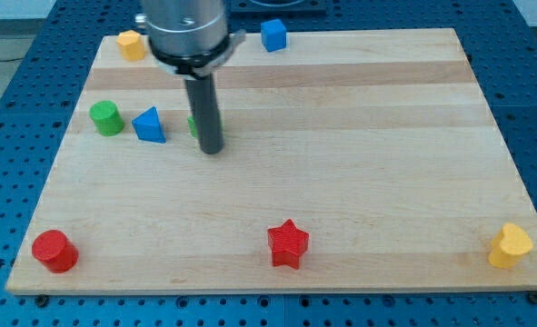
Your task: Place the blue cube vertically above the blue triangle
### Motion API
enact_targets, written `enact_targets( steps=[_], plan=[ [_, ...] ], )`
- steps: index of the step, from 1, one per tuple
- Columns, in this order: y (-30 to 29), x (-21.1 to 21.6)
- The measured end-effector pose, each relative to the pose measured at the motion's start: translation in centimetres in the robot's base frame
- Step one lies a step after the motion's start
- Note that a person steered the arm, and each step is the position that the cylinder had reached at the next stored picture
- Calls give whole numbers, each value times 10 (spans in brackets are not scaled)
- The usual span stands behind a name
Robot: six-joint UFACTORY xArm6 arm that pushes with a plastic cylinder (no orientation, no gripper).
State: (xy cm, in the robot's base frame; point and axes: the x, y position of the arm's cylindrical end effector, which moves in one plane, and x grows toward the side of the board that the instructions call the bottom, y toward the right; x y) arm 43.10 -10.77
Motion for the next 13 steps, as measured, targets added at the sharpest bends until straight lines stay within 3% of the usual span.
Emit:
enact_targets(
  steps=[1, 2, 3, 4, 5, 7, 9, 12, 13],
  plan=[
    [-8, -4],
    [34, 1],
    [144, -22],
    [204, -101],
    [213, -174],
    [125, -237],
    [82, -238],
    [-42, -156],
    [-15, -158]
  ],
)
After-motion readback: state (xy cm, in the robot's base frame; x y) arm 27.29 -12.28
